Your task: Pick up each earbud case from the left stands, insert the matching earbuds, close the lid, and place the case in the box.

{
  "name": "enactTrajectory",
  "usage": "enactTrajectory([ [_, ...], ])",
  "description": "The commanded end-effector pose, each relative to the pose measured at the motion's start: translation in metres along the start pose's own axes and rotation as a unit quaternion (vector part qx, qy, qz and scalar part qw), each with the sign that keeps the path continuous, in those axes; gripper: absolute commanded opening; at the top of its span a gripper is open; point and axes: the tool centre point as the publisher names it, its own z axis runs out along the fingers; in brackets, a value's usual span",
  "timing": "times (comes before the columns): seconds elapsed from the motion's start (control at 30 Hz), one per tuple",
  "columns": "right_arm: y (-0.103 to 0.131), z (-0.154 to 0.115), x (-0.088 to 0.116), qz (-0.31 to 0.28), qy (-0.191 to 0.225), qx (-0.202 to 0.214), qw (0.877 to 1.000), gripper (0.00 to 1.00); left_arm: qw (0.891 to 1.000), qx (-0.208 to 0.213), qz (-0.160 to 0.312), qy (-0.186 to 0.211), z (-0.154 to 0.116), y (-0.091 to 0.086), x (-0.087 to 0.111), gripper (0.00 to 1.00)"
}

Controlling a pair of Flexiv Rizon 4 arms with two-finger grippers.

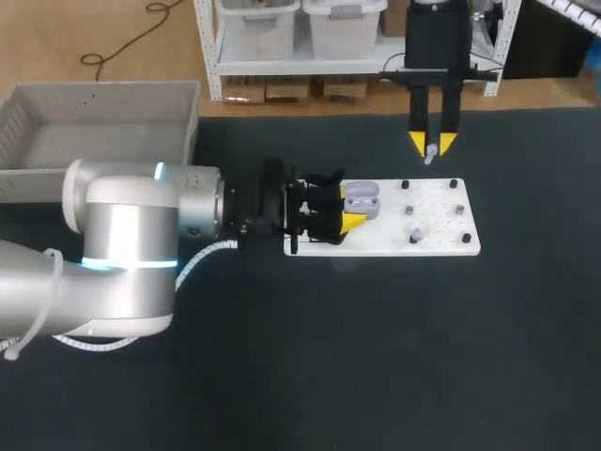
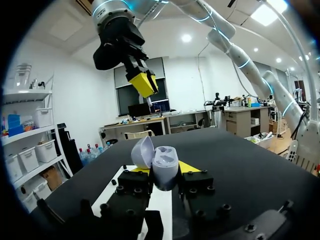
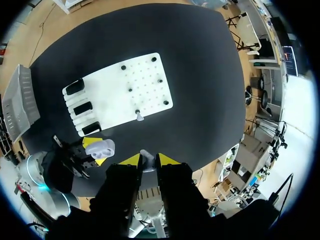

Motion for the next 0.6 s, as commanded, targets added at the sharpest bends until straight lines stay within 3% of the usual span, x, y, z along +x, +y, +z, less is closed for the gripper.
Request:
enactTrajectory([
  [0.03, -0.001, 0.0, 0.0, 0.0, 0.0, 0.0, 1.0, 0.0, 1.0, -0.006, 0.001, 0.0, 0.0, -0.002, 0.0, 0.0],
  [0.43, -0.001, 0.0, 0.0, 0.0, 0.0, 0.0, 1.0, 0.0, 1.0, -0.006, 0.001, 0.0, 0.0, -0.002, 0.0, 0.0],
  [0.6, 0.015, -0.006, 0.021, 0.024, -0.044, 0.009, 0.999, 0.0, 1.0, -0.006, 0.001, 0.0, 0.0, -0.002, 0.0, 0.0],
])
